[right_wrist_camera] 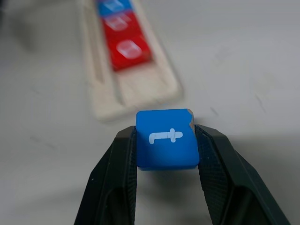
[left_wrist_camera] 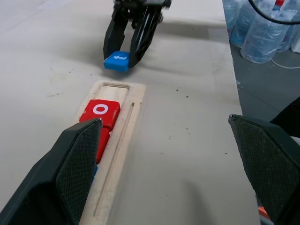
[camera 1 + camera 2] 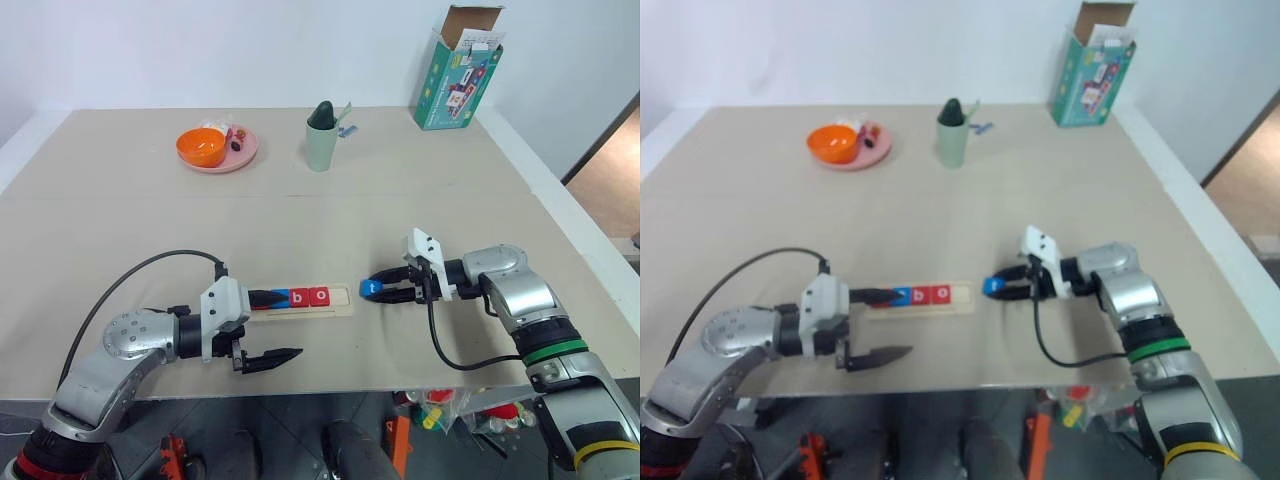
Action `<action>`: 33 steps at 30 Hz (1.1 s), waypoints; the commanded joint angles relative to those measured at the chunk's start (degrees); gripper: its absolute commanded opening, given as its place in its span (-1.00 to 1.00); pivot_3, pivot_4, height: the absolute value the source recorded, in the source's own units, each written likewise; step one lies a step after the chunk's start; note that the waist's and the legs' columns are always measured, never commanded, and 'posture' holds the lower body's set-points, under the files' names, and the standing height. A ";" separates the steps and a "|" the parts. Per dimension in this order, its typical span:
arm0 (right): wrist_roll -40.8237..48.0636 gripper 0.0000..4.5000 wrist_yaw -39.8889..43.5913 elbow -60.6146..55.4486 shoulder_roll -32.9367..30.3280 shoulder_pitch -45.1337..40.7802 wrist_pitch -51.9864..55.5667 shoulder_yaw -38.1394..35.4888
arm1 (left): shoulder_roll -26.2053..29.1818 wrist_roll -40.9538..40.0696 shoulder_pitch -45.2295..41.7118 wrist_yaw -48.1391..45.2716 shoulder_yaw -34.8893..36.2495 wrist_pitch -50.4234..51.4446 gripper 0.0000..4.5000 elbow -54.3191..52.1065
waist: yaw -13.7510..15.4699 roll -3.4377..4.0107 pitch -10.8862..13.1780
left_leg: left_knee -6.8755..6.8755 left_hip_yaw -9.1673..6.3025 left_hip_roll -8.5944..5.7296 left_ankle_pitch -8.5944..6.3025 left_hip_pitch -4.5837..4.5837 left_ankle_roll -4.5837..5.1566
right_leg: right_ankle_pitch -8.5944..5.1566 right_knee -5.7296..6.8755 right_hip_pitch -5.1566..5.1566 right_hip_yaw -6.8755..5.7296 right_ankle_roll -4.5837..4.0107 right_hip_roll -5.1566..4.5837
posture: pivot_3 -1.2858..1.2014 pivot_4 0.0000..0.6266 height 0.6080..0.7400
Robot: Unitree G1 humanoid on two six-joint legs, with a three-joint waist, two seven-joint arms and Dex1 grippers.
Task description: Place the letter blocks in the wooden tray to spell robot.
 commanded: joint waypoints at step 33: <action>-8.10 -0.44 -1.03 5.84 9.08 -6.30 -5.69 5.44 | -3.27 -0.37 0.58 4.62 3.36 -1.62 1.00 -0.88 | -0.05 -0.01 -0.01 | 0.05 -0.02 0.04 0.06 0.07 -0.04 | 0.17 0.03 0.03 -0.03 -0.09 0.06 | 0.03 -0.52 1.00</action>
